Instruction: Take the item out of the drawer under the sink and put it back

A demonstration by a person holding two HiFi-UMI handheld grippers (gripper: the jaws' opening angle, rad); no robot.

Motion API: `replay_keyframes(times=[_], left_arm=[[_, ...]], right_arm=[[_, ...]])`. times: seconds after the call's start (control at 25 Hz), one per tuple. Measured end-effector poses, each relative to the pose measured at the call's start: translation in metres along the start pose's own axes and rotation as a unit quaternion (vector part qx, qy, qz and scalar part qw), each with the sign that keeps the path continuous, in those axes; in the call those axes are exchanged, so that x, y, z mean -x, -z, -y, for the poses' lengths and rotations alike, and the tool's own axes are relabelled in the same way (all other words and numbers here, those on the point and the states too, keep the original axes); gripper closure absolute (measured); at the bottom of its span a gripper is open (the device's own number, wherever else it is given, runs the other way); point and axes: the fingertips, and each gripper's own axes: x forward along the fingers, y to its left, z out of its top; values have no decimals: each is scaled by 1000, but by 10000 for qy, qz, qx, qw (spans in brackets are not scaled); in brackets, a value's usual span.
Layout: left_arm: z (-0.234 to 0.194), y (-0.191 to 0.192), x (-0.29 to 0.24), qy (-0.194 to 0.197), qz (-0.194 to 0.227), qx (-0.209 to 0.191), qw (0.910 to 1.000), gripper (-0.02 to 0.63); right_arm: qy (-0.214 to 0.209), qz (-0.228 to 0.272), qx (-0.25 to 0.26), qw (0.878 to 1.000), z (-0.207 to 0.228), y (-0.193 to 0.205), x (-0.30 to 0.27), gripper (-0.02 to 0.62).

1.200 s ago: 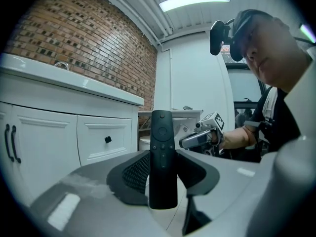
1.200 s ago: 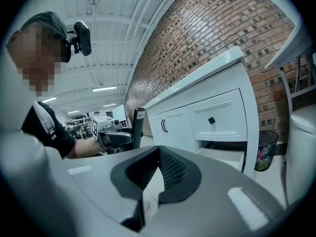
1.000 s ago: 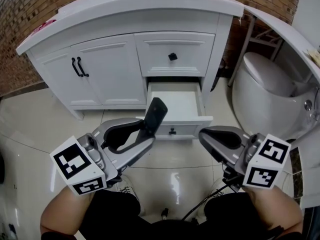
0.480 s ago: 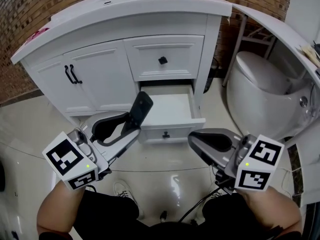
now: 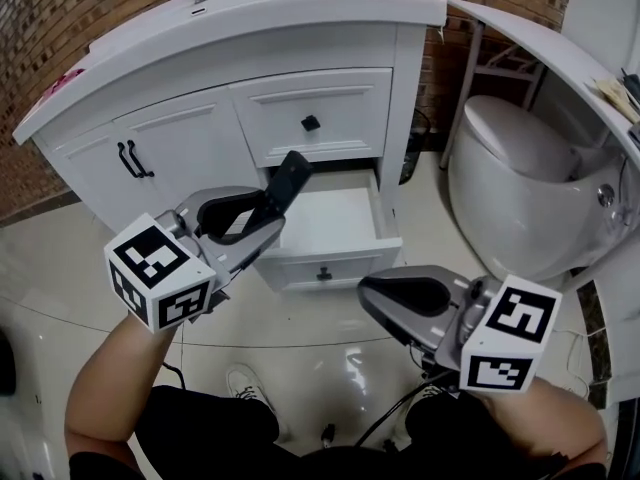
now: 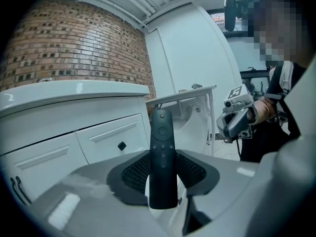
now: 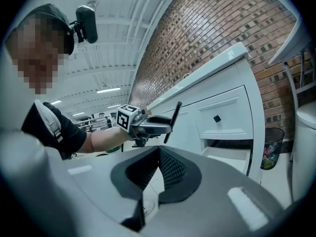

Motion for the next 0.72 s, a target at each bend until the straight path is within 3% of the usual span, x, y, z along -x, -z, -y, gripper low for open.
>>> replay_keyframes(times=[0.4,0.72], left_arm=[[-25,27,-74,52,-790,-408,9960,440],[-36,64,-124,160,-1539,-511,9866,439]], right_arm=[[-452,-425,85,9980,-12,18,-10,588],[-646,-564,85,9963,-16,23,-11,588]])
